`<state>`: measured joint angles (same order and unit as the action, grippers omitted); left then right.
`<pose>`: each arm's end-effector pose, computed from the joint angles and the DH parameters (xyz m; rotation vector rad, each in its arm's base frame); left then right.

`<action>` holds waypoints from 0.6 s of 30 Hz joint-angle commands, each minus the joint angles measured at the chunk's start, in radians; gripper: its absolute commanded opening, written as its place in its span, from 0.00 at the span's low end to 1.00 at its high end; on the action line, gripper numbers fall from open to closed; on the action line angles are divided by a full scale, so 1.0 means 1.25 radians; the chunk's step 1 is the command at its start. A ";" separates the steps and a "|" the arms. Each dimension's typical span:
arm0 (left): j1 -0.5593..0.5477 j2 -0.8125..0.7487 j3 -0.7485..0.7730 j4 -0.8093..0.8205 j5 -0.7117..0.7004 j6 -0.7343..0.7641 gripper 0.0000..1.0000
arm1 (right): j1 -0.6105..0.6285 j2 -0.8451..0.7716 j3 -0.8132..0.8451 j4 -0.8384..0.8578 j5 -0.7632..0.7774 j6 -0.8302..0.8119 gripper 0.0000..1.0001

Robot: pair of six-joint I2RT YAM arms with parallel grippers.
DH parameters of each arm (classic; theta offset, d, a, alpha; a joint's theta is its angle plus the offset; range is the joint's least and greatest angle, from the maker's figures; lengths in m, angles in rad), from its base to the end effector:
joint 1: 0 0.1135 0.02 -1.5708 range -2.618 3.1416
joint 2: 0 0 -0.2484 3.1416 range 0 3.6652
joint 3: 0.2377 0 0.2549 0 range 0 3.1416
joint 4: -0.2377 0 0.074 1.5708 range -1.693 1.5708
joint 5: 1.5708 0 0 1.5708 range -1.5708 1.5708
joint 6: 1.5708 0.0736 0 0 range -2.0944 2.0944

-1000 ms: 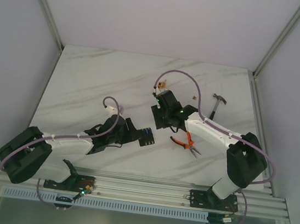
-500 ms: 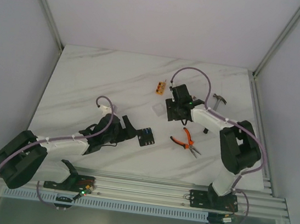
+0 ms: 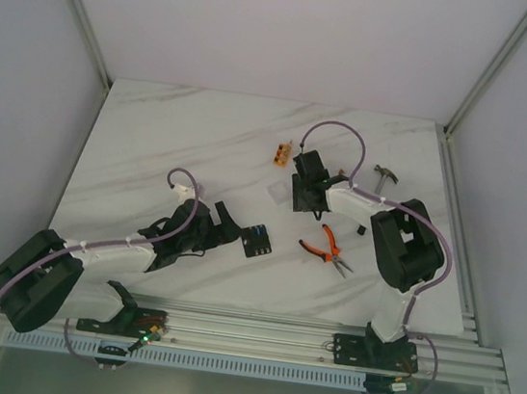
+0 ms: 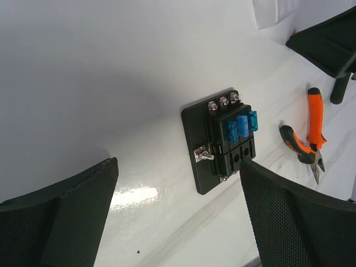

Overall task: Snap on the fuse box
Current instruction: Pick up the fuse from the center of the board.

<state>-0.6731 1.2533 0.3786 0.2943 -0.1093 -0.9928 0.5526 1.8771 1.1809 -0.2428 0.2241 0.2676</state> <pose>0.2164 -0.1623 0.1172 -0.4276 2.2309 -0.8238 0.3572 0.2011 0.1199 -0.2615 2.4638 0.0671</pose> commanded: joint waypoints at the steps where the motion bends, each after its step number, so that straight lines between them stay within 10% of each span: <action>1: 0.005 0.011 -0.004 -0.015 -0.002 0.008 1.00 | 0.011 0.022 0.030 0.009 0.041 0.023 0.50; 18: 0.005 0.006 -0.009 -0.015 -0.003 0.001 1.00 | -0.012 0.002 0.001 0.016 -0.011 0.031 0.42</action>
<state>-0.6731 1.2537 0.3790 0.2947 -0.1093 -0.9932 0.5407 1.8858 1.1847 -0.2337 0.2325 0.2882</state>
